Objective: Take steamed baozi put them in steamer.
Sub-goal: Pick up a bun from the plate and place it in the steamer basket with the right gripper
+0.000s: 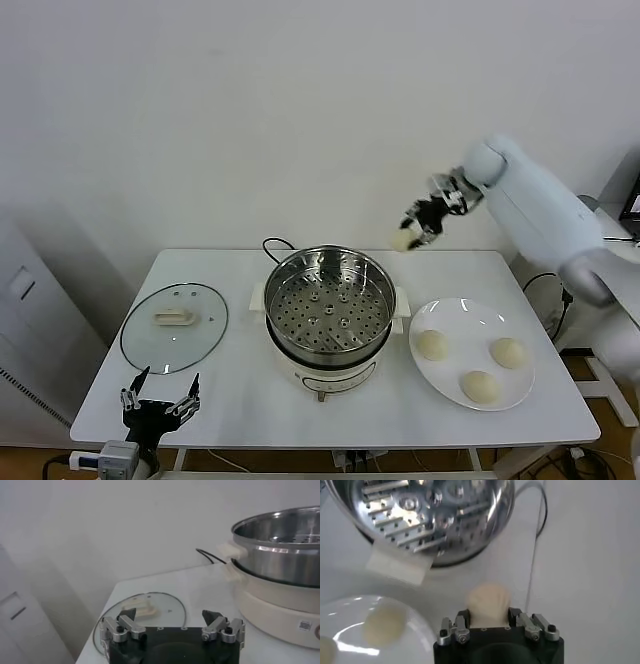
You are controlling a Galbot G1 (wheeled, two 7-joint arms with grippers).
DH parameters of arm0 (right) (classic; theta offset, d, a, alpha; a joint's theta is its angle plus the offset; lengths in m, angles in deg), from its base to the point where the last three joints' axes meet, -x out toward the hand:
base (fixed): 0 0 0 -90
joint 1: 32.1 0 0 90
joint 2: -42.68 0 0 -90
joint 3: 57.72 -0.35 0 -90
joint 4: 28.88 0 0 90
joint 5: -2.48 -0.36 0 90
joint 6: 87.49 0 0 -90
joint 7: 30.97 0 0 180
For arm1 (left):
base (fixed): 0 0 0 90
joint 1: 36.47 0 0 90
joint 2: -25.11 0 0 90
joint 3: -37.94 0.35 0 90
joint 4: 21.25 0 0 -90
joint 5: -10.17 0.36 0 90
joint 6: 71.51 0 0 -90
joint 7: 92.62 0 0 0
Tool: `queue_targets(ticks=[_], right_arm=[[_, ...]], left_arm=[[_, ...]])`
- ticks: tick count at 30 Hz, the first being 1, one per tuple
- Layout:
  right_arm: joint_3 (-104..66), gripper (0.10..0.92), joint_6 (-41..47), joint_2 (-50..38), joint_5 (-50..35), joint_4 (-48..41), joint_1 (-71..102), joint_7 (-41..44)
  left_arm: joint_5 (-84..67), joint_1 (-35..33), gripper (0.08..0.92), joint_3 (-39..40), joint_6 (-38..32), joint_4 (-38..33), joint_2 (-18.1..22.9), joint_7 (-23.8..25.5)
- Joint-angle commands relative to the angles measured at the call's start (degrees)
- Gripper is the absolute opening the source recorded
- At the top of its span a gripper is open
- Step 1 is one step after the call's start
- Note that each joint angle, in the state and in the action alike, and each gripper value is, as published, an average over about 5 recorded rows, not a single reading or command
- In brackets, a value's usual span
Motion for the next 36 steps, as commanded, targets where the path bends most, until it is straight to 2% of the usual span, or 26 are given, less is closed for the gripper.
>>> queue_targets(ticks=[1, 7, 12, 21, 36], right_arm=[[10.7, 0.475, -13.8, 9.0, -7.0, -5.3, -8.6, 0.2], [14.2, 0.475, -23.9, 11.5, -4.7, -3.4, -7.0, -0.3], [13.2, 0.475, -29.5, 12.9, 4.3, -0.3, -4.9, -2.1], [10.5, 0.475, -29.6, 12.5, 17.0, 6.2, 0.3, -4.8], [7.7, 0.474, -29.6, 13.3, 25.4, 4.8, 5.3, -10.1]], left_arm=[[0.2, 0.2, 0.823, -0.1, 0.0, -0.4, 2.0, -0.1], [0.3, 0.2, 0.823, -0.1, 0.0, -0.4, 2.6, -0.1], [0.4, 0.4, 0.823, -0.1, -0.1, 0.1, 2.8, -0.1], [0.5, 0.6, 0.823, 0.1, 0.1, 0.0, 2.8, -0.1], [0.5, 0.6, 0.823, 0.2, 0.1, 0.1, 2.8, -0.1]])
